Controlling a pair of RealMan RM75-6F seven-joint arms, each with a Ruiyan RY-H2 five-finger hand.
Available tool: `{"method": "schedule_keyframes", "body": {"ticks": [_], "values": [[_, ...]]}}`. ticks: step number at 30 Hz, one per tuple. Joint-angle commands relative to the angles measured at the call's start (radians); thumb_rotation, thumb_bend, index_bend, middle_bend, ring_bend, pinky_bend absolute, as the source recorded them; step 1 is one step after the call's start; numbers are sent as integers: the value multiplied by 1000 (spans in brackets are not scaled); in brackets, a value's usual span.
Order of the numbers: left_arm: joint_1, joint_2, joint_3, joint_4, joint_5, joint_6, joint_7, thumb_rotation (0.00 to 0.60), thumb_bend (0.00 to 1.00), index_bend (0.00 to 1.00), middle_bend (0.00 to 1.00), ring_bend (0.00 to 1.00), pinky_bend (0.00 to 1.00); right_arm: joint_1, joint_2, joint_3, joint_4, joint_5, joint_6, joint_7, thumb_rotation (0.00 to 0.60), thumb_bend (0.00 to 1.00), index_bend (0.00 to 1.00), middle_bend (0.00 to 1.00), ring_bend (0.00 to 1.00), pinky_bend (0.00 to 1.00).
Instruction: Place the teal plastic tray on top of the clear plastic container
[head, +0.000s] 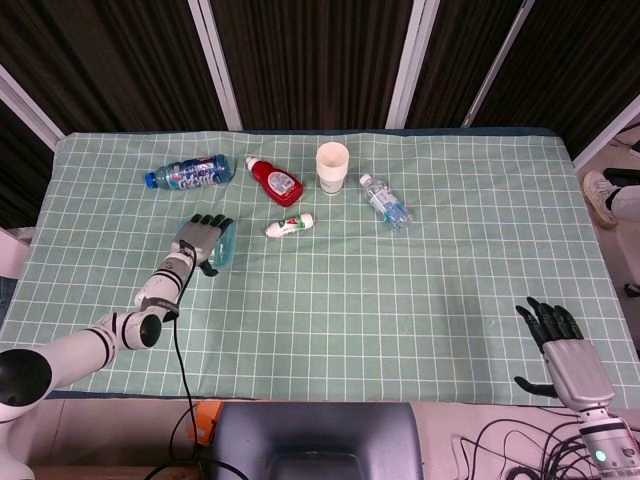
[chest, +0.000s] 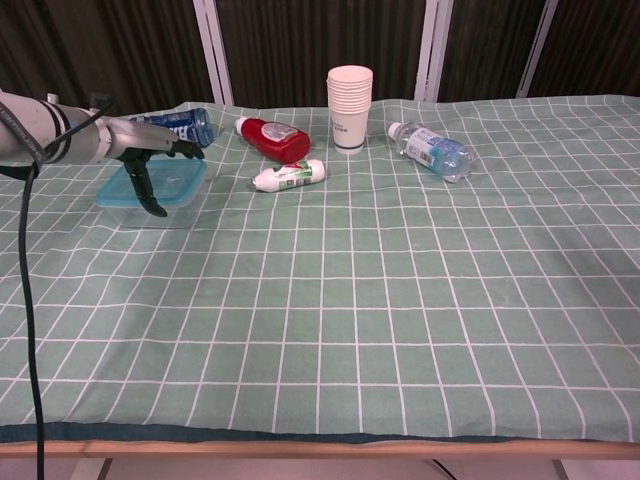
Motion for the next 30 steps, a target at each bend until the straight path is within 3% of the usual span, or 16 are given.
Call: {"method": "schedule_keyframes", "body": {"ticks": [1,10,19,30], "values": [[0,1,-2,-6,-3,6,6,600,187,0,0,0,0,0,-1,0,0,0,0,0,600,67,0,0,0,0],[19,54,-53,-108,74,57,-18,600,183,0,0,0,0,1,-2,0,1,1,-3,-5,600,67,0,0,0,0],[84,127,-94,-271,235,174,-55,600,184,0,0,0,13,4,-8,0,0,1,-8,-15,600,67,0,0,0,0],[152,92,-95,-245,320,167,-92,600,207,0,0,4,42,6,-11,0,-1,6,-13,-19,600,67,0,0,0,0]]}}
